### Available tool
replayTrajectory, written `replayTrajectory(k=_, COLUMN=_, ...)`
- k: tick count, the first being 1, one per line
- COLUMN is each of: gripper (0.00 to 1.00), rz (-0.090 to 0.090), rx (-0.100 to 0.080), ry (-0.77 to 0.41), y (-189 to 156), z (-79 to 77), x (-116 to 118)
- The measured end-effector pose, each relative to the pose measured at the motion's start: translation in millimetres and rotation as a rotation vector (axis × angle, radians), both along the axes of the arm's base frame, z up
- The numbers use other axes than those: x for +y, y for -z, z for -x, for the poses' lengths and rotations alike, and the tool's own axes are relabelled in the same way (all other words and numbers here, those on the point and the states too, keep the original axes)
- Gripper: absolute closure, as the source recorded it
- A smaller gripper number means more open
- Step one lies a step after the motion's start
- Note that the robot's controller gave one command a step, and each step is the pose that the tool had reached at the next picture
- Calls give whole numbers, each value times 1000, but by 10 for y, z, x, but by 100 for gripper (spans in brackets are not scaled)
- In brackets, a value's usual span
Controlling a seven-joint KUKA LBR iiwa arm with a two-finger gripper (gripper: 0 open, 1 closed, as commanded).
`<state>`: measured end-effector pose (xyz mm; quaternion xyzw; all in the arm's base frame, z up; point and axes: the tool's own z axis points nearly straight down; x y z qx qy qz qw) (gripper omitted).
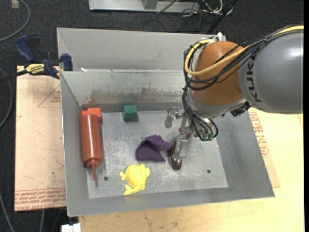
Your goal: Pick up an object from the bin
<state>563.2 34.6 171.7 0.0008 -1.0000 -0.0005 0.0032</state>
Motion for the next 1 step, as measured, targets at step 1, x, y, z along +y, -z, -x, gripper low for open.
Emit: replayTrajectory(k=1, gripper=0, rz=0, rx=-7, ry=1, y=-46, z=-14, x=-1)
